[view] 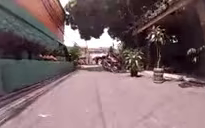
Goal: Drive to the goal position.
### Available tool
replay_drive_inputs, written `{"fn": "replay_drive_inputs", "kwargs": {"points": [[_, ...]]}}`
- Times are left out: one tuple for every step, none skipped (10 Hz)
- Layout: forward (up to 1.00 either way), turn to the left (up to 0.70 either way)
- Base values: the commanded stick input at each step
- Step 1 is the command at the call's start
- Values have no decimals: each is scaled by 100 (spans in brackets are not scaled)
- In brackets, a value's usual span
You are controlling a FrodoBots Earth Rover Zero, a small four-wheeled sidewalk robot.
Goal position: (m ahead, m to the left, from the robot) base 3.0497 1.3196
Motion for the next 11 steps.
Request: {"fn": "replay_drive_inputs", "kwargs": {"points": [[100, 0], [100, 0], [100, 0], [100, 0], [100, 0], [100, 0], [100, 0], [100, 0], [100, 0], [100, 0], [100, 0]]}}
